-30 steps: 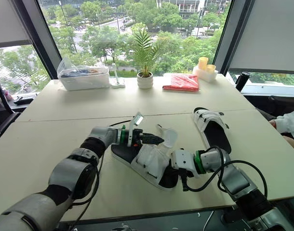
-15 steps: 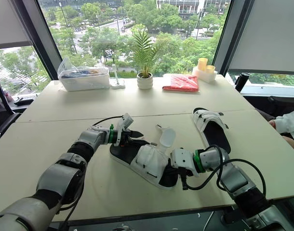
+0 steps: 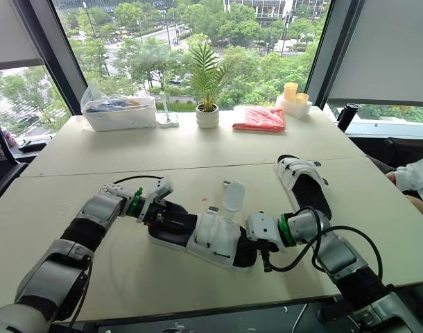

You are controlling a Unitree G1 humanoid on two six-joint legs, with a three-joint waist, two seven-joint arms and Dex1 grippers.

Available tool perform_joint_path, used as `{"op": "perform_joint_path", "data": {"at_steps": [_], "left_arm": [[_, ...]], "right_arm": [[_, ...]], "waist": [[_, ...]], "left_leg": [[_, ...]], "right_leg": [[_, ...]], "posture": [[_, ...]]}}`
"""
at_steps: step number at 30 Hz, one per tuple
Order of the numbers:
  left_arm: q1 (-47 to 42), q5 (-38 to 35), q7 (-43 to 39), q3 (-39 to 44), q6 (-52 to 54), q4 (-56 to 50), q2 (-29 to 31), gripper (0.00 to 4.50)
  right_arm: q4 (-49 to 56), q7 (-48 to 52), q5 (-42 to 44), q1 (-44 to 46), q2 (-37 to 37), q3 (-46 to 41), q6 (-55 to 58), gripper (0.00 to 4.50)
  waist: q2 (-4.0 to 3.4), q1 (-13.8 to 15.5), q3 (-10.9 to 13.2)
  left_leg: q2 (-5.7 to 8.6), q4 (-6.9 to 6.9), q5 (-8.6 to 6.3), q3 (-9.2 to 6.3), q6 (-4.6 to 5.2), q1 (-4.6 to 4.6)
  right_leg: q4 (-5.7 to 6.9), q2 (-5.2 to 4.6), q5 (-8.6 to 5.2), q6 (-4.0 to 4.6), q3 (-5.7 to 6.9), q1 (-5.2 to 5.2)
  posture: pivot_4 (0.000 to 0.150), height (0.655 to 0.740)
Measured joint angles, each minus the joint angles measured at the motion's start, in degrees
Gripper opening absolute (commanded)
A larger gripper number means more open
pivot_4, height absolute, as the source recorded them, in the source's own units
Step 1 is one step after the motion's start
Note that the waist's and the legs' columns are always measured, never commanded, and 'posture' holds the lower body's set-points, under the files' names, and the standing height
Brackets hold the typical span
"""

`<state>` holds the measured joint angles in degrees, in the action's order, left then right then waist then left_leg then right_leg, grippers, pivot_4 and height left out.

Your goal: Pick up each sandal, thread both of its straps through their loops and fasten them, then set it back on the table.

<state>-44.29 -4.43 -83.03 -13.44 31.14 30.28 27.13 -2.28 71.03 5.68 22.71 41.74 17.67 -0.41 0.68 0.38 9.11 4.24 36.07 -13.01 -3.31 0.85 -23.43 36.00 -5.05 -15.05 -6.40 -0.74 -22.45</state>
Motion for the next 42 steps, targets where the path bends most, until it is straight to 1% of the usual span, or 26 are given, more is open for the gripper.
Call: {"op": "perform_joint_path", "data": {"at_steps": [5,9,12,19,23,26,30,36,42], "left_arm": [[3.09,-1.42,-0.51,-0.31,4.35,-6.51,1.74,4.46],[3.36,-2.68,-0.13,-0.40,5.94,-7.71,1.43,4.46],[1.15,-4.98,1.21,0.76,7.73,-4.11,0.13,4.46],[-11.14,-11.41,3.86,9.85,12.07,7.49,-0.45,4.46],[-16.36,-12.47,7.98,12.79,11.99,17.99,-5.38,4.46],[-17.61,-12.44,10.04,13.13,11.57,24.36,-10.45,4.46],[-18.47,-10.76,10.31,11.96,9.14,29.77,-14.96,4.46],[-23.04,-9.45,11.38,12.41,6.66,36.49,-18.83,4.46],[-26.20,-8.38,12.88,12.68,4.60,40.16,-22.33,4.46]], "right_arm": [[-0.25,0.14,0.00,0.26,0.03,-0.28,0.11,0.00],[-0.20,0.11,-0.10,0.23,0.06,-0.59,0.39,0.00],[-0.02,-0.08,-0.09,0.14,-0.01,-0.67,0.58,0.00],[0.92,-0.94,-0.24,-0.42,-0.10,-0.66,0.72,0.00],[0.96,-0.99,-0.41,-0.53,-0.05,-0.84,0.77,0.00],[1.04,-1.06,-0.43,-0.46,-0.13,-0.73,0.76,0.00],[1.20,-1.25,-0.44,-0.49,-0.20,-0.48,0.73,0.00],[1.50,-1.32,-0.77,-0.56,-0.17,-0.50,0.73,0.00],[1.86,-1.56,-0.97,-0.73,-0.17,-0.51,0.78,0.00]], "waist": [[0.00,0.04,0.00],[0.01,0.31,0.01],[0.05,0.33,0.03],[0.06,0.25,0.04],[0.07,0.29,0.05],[0.10,0.28,0.06],[0.13,0.16,0.08],[0.14,0.19,0.09],[0.15,0.15,0.09]], "left_leg": [[0.00,0.00,0.00,0.00,0.00,0.00],[0.00,0.05,0.00,0.00,0.00,-0.01],[0.00,0.06,0.01,-0.01,0.01,-0.05],[0.00,0.06,0.02,0.00,0.02,-0.10],[0.01,0.10,0.02,0.00,0.03,-0.09],[0.02,0.10,0.03,0.00,0.03,-0.09],[0.02,0.08,0.03,0.03,0.03,-0.10],[0.02,0.10,0.03,0.02,0.02,-0.10],[0.02,0.09,0.03,0.02,0.02,-0.10]], "right_leg": [[0.00,-0.02,-0.02,0.03,0.00,0.00],[0.00,-0.02,-0.02,0.04,0.00,-0.01],[0.02,-0.01,-0.02,0.04,0.01,-0.10],[0.02,0.03,0.07,-0.15,0.06,-0.18],[0.03,0.06,0.08,-0.17,0.11,-0.06],[0.04,0.07,0.09,-0.17,0.14,-0.06],[0.08,0.10,0.08,-0.18,0.15,-0.11],[0.07,0.10,0.08,-0.18,0.16,-0.09],[0.07,0.12,0.08,-0.19,0.17,-0.09]], "posture": [[0.150,0.7400],[0.150,0.7400],[0.150,0.7400],[0.150,0.7400],[0.150,0.7400],[0.150,0.7400],[0.150,0.7400],[0.150,0.7400],[0.150,0.7400]]}}
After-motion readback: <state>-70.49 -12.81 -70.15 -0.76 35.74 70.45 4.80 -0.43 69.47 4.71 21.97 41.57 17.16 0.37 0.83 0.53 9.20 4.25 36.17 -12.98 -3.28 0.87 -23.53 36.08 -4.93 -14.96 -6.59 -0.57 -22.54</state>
